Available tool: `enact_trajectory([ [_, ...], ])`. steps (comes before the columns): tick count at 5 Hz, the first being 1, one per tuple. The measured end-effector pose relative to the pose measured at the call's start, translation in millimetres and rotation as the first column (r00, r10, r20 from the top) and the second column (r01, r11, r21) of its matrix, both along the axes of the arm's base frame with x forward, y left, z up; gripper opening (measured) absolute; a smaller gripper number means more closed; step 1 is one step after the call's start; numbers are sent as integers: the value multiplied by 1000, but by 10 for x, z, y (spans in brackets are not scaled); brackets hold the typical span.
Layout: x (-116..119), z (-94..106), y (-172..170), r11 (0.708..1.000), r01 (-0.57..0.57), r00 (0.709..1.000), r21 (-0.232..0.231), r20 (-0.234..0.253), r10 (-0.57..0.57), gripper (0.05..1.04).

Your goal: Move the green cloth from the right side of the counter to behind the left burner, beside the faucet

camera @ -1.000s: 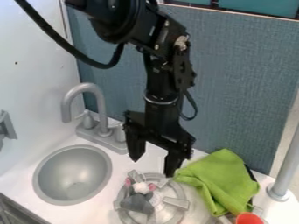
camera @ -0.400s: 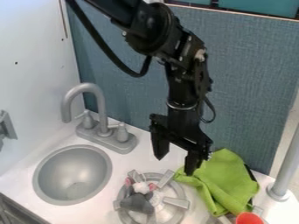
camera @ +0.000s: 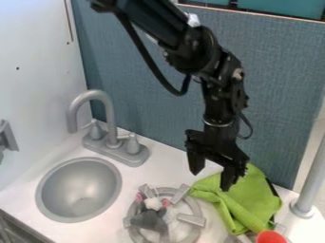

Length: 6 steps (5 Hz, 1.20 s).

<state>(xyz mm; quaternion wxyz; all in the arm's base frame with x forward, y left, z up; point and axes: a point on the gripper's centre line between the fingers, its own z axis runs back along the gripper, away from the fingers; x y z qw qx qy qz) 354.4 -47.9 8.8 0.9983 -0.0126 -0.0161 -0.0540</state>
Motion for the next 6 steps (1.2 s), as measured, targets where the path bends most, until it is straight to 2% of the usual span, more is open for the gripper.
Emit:
enact_trajectory([
  [2,287,-308,-105,1000,-4,1000,15,5,4,1000],
  [3,386,-432,-159,999,0,1000,42,17,-1,1000],
  [4,475,-565,-199,999,-11,1000,44,27,10,1000],
  [6,652,-861,-220,997,-45,999,61,-7,45,1000],
])
